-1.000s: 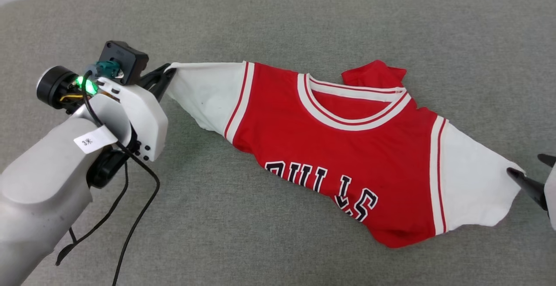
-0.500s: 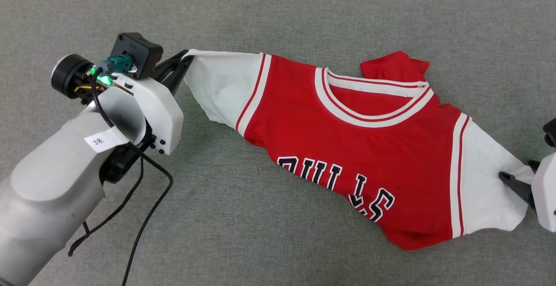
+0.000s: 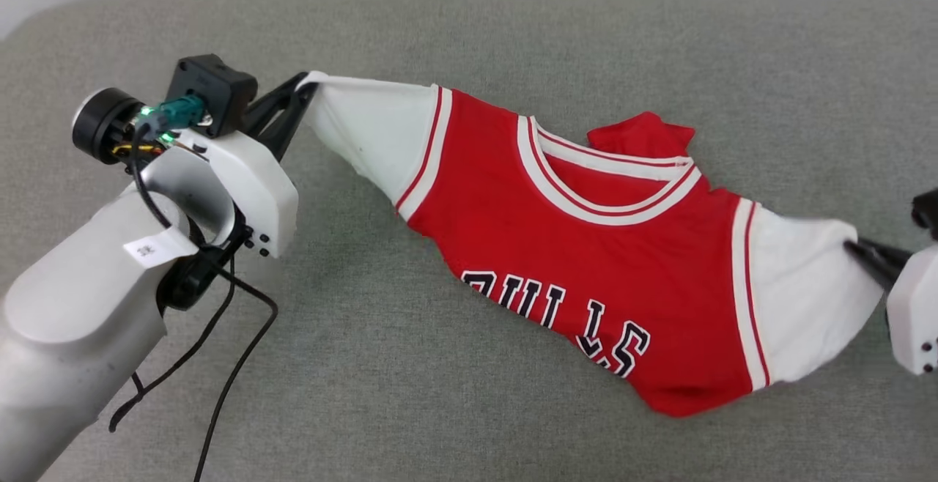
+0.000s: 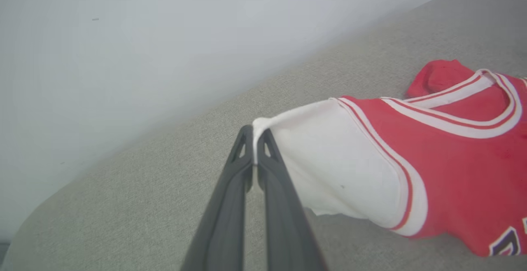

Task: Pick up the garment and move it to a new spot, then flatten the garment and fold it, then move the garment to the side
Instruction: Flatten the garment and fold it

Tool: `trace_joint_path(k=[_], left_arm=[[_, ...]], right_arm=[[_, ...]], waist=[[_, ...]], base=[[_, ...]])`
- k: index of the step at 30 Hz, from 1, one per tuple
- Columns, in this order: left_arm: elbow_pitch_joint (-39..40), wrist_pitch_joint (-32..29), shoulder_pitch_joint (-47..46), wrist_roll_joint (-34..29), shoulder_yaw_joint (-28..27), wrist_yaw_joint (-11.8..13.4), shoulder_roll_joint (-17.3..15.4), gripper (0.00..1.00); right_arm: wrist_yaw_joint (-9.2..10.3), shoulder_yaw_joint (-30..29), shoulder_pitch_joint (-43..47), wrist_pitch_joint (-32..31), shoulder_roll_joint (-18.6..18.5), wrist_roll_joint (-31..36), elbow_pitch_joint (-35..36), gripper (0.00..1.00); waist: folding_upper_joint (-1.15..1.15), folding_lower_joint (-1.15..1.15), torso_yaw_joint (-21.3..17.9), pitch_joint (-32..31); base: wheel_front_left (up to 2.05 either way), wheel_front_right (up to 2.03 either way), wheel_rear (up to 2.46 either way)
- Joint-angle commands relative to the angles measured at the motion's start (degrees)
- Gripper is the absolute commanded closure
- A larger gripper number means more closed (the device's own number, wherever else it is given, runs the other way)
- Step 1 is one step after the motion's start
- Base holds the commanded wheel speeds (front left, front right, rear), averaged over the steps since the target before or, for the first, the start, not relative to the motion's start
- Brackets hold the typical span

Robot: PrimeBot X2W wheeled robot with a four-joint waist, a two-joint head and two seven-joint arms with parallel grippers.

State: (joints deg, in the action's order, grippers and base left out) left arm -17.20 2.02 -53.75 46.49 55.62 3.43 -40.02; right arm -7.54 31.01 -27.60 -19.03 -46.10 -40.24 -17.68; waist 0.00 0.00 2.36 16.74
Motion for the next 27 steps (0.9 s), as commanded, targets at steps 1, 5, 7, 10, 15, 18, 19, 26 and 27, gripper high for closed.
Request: trace_joint_path(k=[1,5,7,10,15,18,19,26,27], left_arm=[[0.85,0.94,0.78,-0.54,-0.45,0.8,-0.64,1.0],[4.04,2.71,0.81,-1.61,-1.22,2.4,-2.03,1.0],[6.28,3.89,0.35,-2.44,-1.85,3.43,-2.89,1.0],[8.79,5.09,-0.29,-3.45,-2.48,4.63,-3.85,1.0],[15.68,6.26,-1.62,-5.43,-4.49,7.83,-6.53,1.0],[19.71,6.15,-3.18,-6.36,-5.89,9.28,-7.93,1.0],[21.05,6.28,-3.87,-6.64,-6.41,9.67,-8.2,1.0],[26.26,5.02,-8.67,-8.6,-8.53,10.83,-9.59,1.0],[26.64,4.57,-9.5,-8.94,-8.64,10.65,-9.58,1.0]], right_arm=[[0.1,-1.12,-0.91,2.05,-0.68,0.54,0.83,1.0],[0.1,-4.13,-0.52,6.08,-1.66,1.68,3.31,1.0],[0.1,-6.39,-0.28,7.64,-2.26,2.75,4.61,1.0],[0.1,-8.89,0.05,8.86,-2.12,3.78,6.04,1.0],[0.09,-16.61,0.97,10.76,-0.43,7.88,10.46,1.0],[0.09,-20.94,1.39,10.42,0.56,10.5,14.25,1.0],[0.09,-22.18,1.51,10.02,1.02,11.23,15.74,1.0],[0.1,-28.7,-1.15,6.49,2.67,15.46,24.21,1.0],[0.09,-29.24,-1.92,5.82,2.74,15.78,24.99,1.0]], waist=[[0.0,0.0,-0.4,-1.86],[0.0,0.0,-0.65,-4.16],[0.0,0.0,-0.74,-5.1],[0.0,0.0,-0.86,-6.06],[0.0,0.0,-1.02,-7.87],[0.0,0.0,-1.03,-8.5],[0.0,0.0,-1.02,-8.64],[0.0,0.0,-1.18,-8.94],[0.0,0.0,-1.15,-8.87]], base=[[0.0,0.0,0.0],[0.0,0.0,0.0],[0.0,0.0,0.0],[0.0,0.0,0.0],[0.0,0.0,0.0],[0.0,0.0,0.0],[0.0,0.0,0.0],[0.0,0.0,0.0],[0.0,0.0,0.0]])
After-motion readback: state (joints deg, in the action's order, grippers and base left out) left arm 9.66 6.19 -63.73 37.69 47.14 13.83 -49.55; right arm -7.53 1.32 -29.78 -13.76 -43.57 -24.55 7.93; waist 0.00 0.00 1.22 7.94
